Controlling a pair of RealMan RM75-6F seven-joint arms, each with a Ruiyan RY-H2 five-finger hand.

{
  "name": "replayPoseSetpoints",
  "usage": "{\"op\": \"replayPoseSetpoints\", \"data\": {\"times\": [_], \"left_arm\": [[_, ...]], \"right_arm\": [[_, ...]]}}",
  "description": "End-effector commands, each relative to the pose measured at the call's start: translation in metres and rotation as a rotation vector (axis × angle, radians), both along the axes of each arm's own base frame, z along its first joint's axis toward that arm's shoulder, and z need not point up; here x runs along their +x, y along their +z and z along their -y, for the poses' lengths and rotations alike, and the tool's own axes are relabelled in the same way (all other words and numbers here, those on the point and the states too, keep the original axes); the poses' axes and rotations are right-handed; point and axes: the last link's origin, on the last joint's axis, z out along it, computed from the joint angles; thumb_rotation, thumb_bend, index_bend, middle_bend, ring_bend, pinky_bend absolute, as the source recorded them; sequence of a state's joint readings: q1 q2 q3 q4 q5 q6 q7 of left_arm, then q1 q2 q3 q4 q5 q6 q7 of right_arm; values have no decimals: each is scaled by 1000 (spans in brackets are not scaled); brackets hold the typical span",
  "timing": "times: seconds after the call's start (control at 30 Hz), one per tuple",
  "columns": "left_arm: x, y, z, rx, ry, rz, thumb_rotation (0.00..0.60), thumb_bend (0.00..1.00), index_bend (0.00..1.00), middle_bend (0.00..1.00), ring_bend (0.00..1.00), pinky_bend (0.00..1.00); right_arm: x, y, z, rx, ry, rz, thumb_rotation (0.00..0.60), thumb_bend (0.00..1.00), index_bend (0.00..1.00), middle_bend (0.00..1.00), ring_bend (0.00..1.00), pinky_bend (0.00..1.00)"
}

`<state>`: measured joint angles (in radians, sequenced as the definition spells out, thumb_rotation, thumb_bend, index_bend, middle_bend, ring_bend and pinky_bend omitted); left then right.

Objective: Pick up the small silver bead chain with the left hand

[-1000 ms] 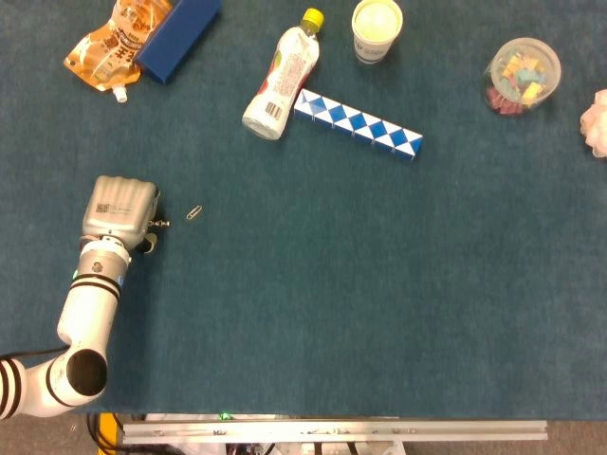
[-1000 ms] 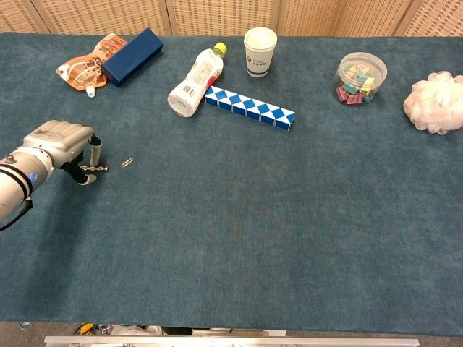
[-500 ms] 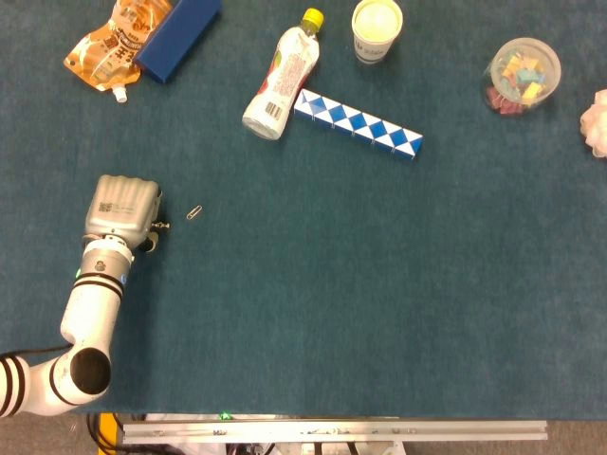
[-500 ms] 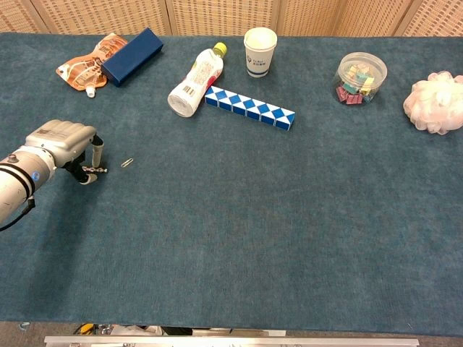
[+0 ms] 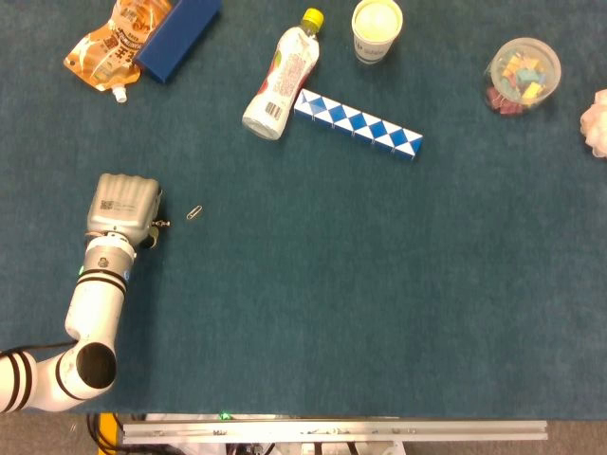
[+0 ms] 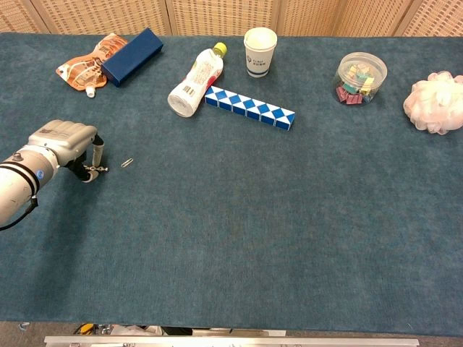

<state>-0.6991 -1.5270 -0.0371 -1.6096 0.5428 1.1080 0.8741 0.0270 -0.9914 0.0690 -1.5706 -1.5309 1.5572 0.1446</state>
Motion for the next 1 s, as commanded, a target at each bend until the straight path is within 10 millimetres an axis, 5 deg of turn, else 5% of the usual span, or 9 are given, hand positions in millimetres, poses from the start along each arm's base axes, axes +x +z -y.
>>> {"op": "replayPoseSetpoints", "data": {"times": [0.03,0.57,1.0], "left_arm": [[0,0,0,1,1,2,600,313,525,1000,1000,1000],[2,4,-1,16,25,71,600,342,559,1000,1000,1000],[6,36,-4,30,99,312,600,347,573,1000,1000,1000]], "right_arm": [[0,0,0,-1,0,0,600,329,519,570,458,491],[0,2,-2,-8,5,5,600,329,519,570,458,491],[0,3,-3,-13,13,10,600,328,519,570,458,491]]}}
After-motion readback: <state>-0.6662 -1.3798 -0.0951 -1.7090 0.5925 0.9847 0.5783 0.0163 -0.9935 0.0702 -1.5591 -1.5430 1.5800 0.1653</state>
